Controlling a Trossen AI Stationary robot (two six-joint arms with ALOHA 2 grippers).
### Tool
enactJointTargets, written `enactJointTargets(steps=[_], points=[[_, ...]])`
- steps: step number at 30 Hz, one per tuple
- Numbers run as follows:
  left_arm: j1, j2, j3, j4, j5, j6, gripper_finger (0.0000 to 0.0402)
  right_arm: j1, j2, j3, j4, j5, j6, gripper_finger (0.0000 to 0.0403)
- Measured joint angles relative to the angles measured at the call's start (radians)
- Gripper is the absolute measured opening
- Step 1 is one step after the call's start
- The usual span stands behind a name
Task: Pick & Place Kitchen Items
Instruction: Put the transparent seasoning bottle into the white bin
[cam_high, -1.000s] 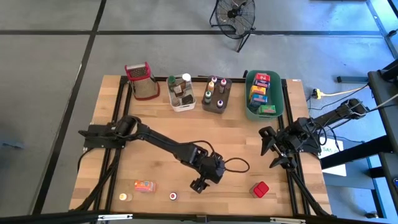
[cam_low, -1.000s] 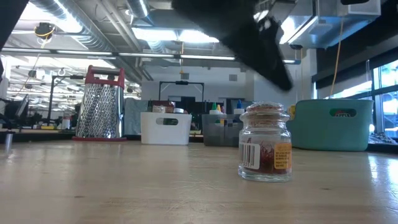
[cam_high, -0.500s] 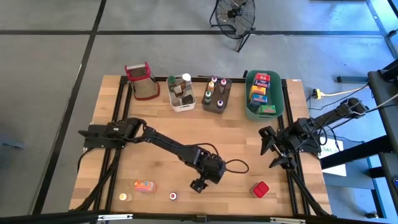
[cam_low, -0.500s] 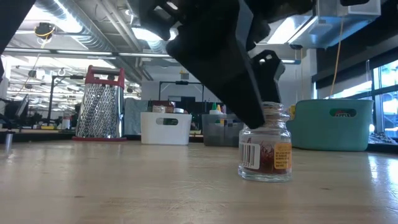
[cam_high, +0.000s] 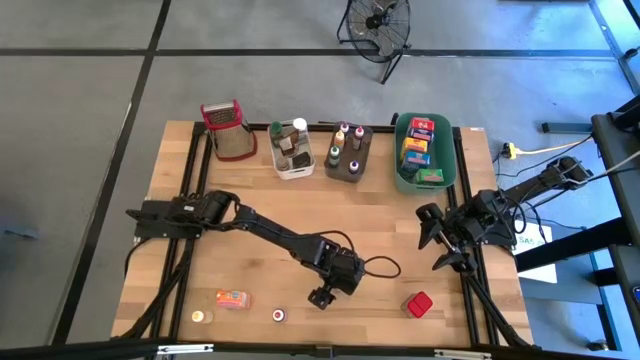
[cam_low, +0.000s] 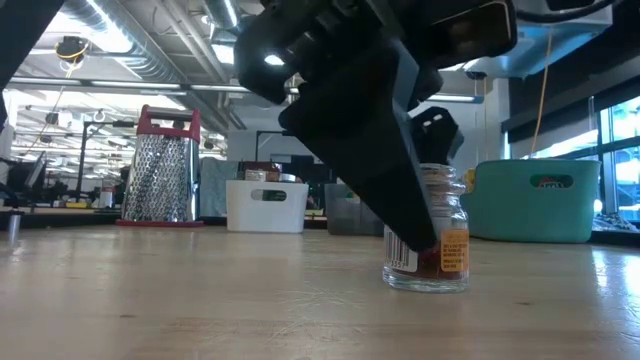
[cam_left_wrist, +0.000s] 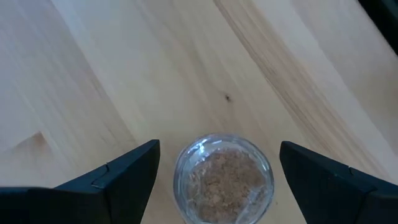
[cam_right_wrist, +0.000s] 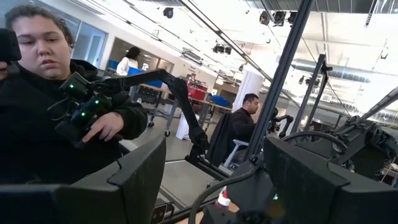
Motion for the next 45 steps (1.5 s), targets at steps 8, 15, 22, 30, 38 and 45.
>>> enactJointTargets(steps=[8, 15, 22, 30, 38, 45], points=[[0.0, 0.0, 0.0, 0.0, 0.0, 0.0, 0.0318, 0.0, 0.0, 0.0, 0.0, 0.0, 0.002, 0.0273], [0.0, 0.0, 0.0, 0.0, -0.001, 0.0, 0.0267, 0.0, 0.0, 0.0, 0.0, 0.0, 0.009, 0.0273], [0.0, 0.0, 0.0, 0.0, -0.002, 0.0, 0.0199, 0.0, 0.0, 0.0, -0.001, 0.0, 0.012, 0.0273], [-0.01, 0.0, 0.0, -0.001, -0.032, -0.008, 0.0191, 0.0, 0.015, 0.0, -0.001, 0.0, 0.013, 0.0273], [-0.013, 0.0, 0.076, -0.154, -0.101, -0.017, 0.0193, 0.0, 0.019, 0.0, 0.0, 0.0, 0.013, 0.0273], [-0.027, -0.031, 0.135, -0.276, -0.121, 0.01, 0.0191, 0.0, 0.019, 0.0, 0.0, 0.0, 0.038, 0.0273]])
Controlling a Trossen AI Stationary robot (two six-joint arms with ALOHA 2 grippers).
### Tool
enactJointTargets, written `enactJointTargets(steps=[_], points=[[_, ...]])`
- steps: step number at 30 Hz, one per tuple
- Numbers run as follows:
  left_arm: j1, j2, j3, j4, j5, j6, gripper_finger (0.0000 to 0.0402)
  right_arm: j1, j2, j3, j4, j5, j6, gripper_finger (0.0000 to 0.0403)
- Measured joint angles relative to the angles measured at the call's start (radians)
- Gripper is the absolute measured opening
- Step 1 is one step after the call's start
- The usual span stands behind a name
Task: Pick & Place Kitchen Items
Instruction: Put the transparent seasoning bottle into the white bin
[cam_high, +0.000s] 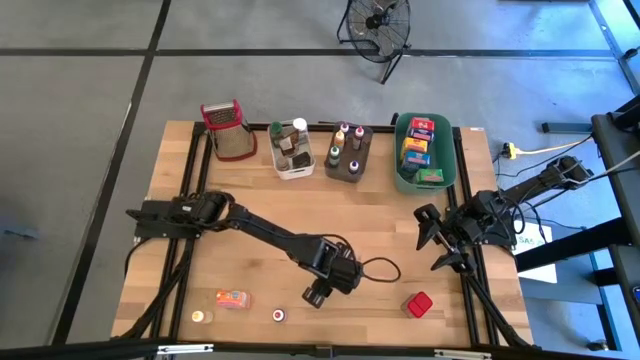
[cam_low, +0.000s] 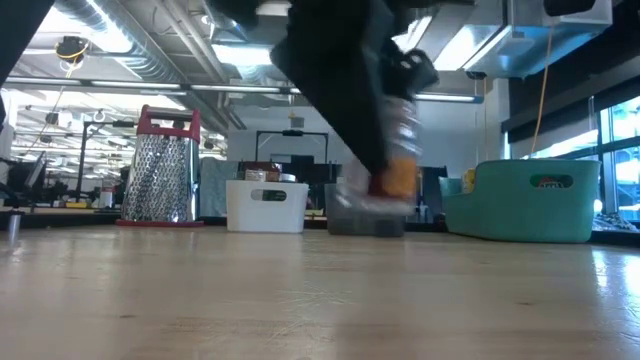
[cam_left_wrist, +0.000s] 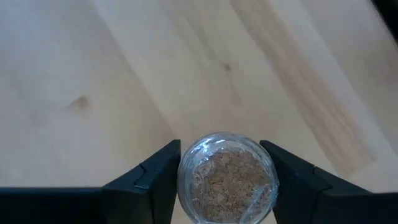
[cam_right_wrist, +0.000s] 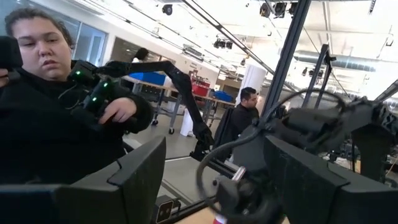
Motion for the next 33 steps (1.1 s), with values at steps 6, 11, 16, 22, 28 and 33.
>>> enactJointTargets(steps=[6, 11, 16, 22, 28, 33], points=[[0.004, -0.091, 0.021, -0.16, -0.084, -0.037, 0.0194, 0.0, 0.007, 0.0, 0.002, 0.0, 0.009, 0.0273], [0.004, -0.193, 0.021, -0.253, -0.221, -0.046, 0.0191, 0.0, 0.012, 0.0, 0.002, 0.0, 0.01, 0.0273], [0.033, -0.296, 0.019, -0.413, -0.377, -0.105, 0.0195, 0.0, 0.012, 0.0, 0.003, 0.0, 0.014, 0.0273], [0.131, -0.388, 0.012, -0.537, -0.418, -0.203, 0.0191, 0.0, 0.012, 0.0, 0.003, 0.0, 0.018, 0.0273], [0.28, -0.43, 0.012, -0.551, -0.411, -0.197, 0.0196, 0.002, 0.012, 0.0, 0.003, 0.0, 0.024, 0.0273], [0.421, -0.447, 0.012, -0.552, -0.386, -0.201, 0.0191, 0.031, 0.012, 0.0, 0.003, 0.0, 0.024, 0.0273]])
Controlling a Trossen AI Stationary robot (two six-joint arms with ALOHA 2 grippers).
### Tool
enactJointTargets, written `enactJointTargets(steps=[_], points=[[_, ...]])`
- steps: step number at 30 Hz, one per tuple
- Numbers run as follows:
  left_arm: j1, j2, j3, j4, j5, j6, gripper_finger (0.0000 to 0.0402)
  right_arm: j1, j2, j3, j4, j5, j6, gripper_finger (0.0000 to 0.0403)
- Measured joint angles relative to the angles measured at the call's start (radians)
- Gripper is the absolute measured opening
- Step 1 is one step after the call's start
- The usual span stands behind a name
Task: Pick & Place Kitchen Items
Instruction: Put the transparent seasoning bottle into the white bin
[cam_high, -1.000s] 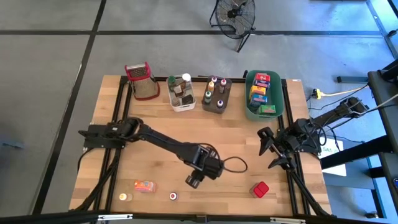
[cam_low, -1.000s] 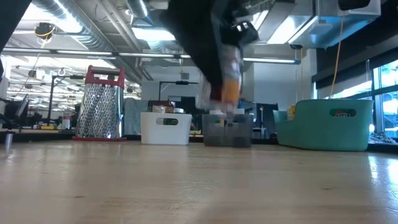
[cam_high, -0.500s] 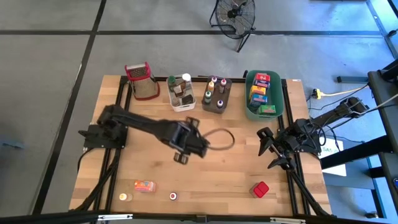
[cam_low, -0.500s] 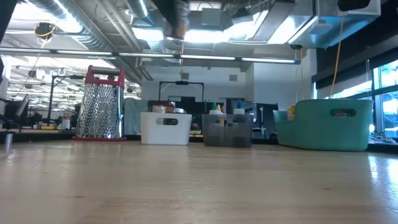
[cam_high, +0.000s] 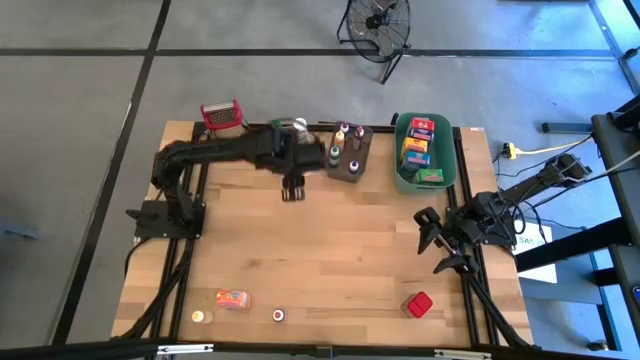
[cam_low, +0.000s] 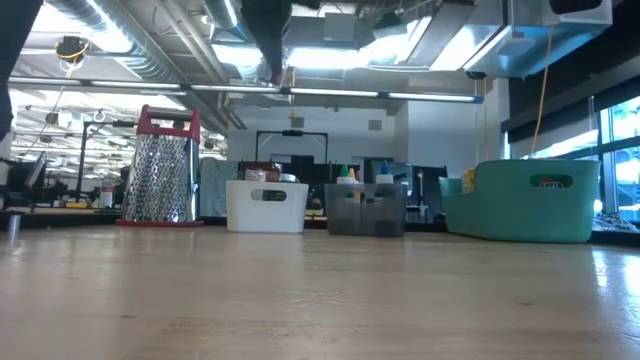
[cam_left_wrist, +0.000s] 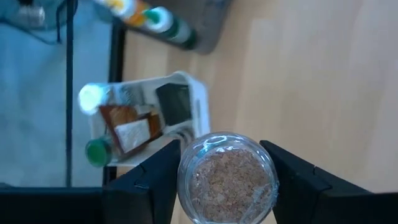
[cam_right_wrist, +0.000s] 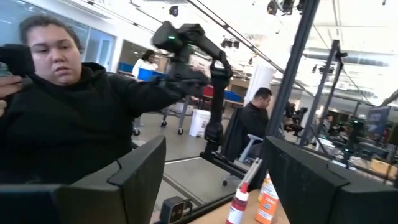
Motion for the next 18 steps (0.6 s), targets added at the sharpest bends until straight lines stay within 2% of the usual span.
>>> enactJointTargets(steps=[5, 9, 13, 18], points=[[0.119, -0.001, -0.001, 0.004, 0.069, 0.014, 0.0196, 0.029, 0.0, 0.0, -0.002, 0.0, 0.0, 0.0273], [0.191, -0.004, -0.064, 0.058, 0.107, 0.056, 0.0195, 0.048, 0.0, 0.0, -0.013, 0.0, 0.0, 0.0273], [0.264, -0.032, -0.182, 0.155, 0.147, 0.099, 0.0191, 0.07, 0.002, 0.0, -0.033, 0.0, 0.013, 0.0273], [0.356, -0.107, -0.386, 0.328, 0.206, 0.15, 0.0195, 0.098, 0.012, 0.0, -0.038, 0.0, 0.022, 0.0273]])
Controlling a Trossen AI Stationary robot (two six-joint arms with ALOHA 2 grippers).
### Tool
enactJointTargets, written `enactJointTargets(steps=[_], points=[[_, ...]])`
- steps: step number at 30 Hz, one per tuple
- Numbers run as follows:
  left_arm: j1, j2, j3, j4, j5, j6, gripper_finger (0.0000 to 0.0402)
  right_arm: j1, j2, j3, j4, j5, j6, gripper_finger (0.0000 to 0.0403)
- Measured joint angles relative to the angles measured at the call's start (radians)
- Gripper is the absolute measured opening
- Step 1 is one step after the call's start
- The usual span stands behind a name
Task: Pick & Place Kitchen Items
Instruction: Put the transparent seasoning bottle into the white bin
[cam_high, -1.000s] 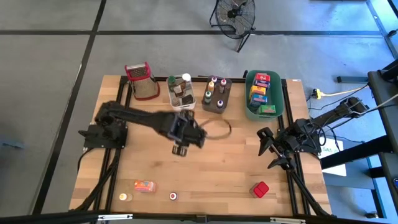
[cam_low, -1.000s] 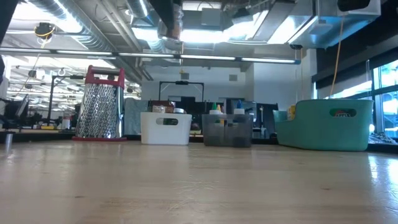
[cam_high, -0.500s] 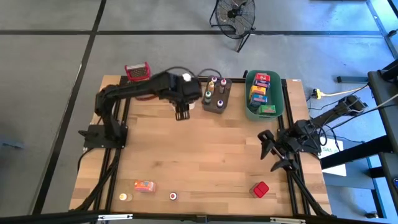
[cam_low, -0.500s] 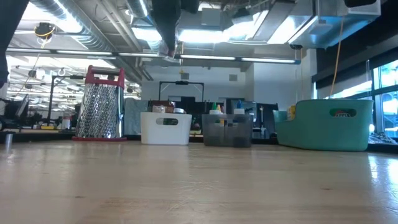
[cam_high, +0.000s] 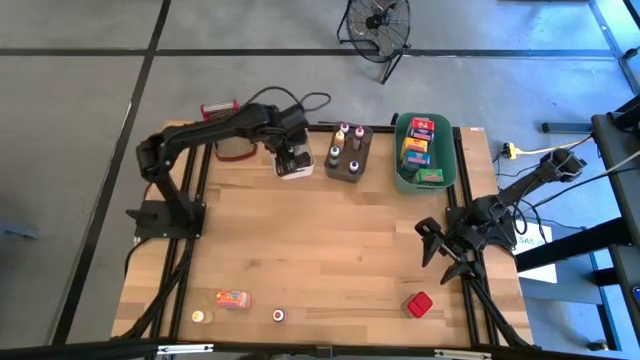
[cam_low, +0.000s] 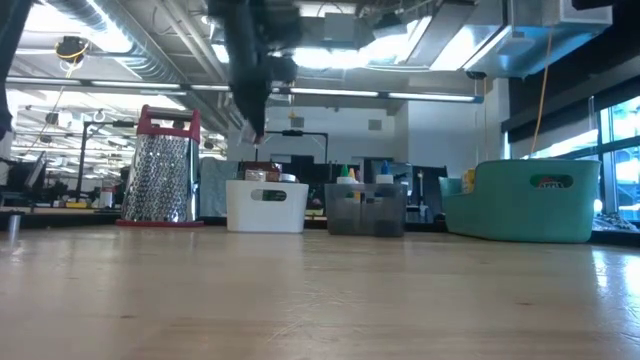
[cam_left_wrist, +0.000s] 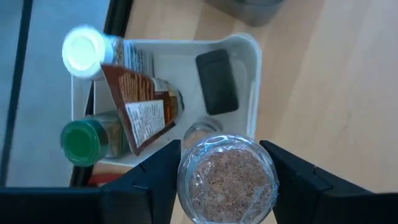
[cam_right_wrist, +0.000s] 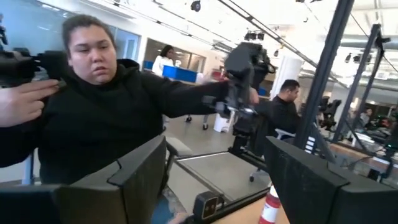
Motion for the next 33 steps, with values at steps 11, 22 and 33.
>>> enactJointTargets(steps=[11, 22, 33], points=[[0.184, -0.174, -0.363, 0.326, 0.133, 0.108, 0.0192, 0.005, 0.006, 0.0, 0.005, 0.133, -0.093, 0.0273], [0.262, -0.177, -0.416, 0.468, 0.208, 0.185, 0.0194, 0.005, 0.006, 0.0, 0.003, 0.235, -0.14, 0.0273], [0.275, -0.168, -0.416, 0.449, 0.297, 0.215, 0.0194, 0.003, 0.006, 0.0, -0.001, 0.312, -0.244, 0.0273]])
